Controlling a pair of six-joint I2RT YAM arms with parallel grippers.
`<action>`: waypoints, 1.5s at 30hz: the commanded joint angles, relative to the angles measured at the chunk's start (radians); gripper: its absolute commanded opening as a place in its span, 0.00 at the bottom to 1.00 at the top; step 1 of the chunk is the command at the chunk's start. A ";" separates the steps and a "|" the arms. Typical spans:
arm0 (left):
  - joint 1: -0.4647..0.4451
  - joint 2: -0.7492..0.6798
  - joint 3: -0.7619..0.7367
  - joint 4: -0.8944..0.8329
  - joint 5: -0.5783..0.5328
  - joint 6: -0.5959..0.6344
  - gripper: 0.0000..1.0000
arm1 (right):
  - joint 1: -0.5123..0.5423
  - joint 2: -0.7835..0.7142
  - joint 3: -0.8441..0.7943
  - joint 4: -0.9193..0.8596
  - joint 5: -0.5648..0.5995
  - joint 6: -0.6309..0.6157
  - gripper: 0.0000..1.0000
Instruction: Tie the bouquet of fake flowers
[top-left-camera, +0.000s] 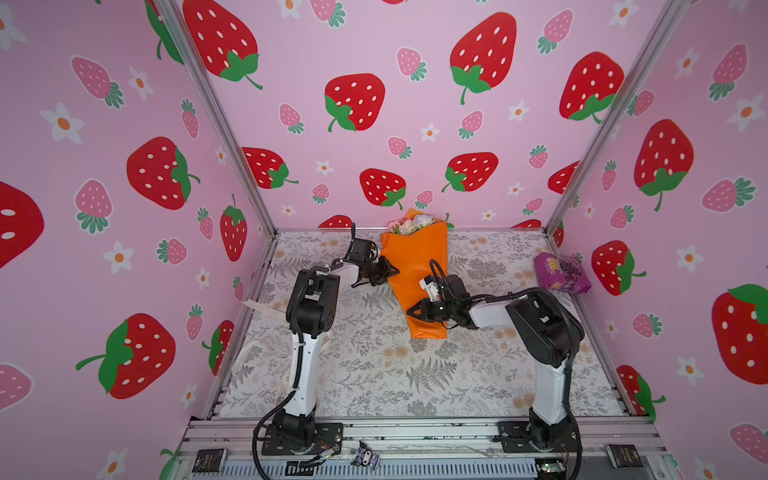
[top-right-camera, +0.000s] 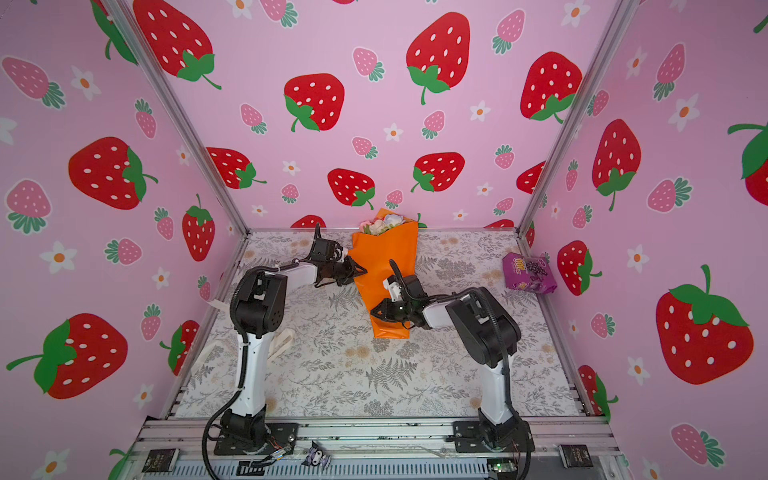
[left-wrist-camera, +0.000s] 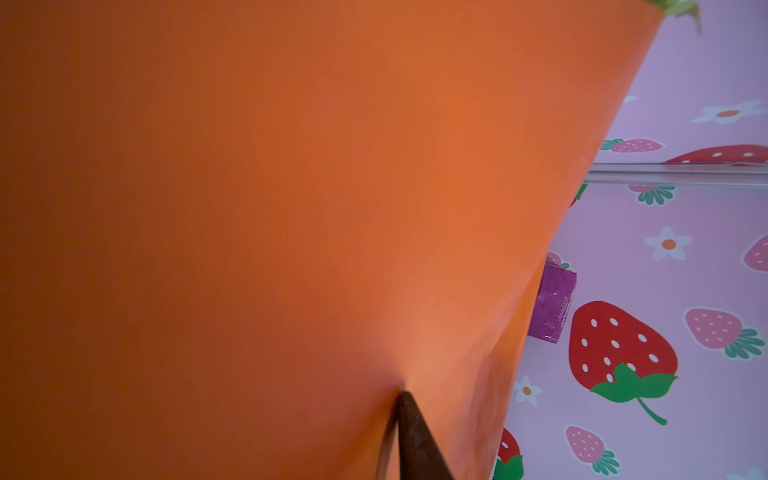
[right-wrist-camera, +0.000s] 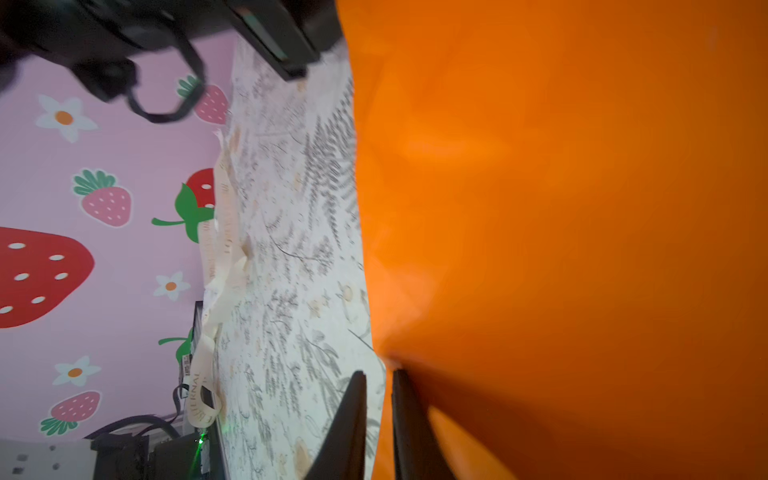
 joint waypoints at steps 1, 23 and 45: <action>0.015 -0.073 -0.054 -0.013 0.001 0.002 0.36 | -0.003 0.038 -0.054 0.095 0.026 0.063 0.15; -0.070 -0.465 -0.386 -0.002 0.004 -0.040 0.35 | 0.008 -0.063 -0.171 0.246 0.006 0.061 0.13; -0.127 -0.169 -0.241 -0.041 -0.016 -0.021 0.18 | 0.015 -0.115 -0.314 0.337 -0.094 0.198 0.09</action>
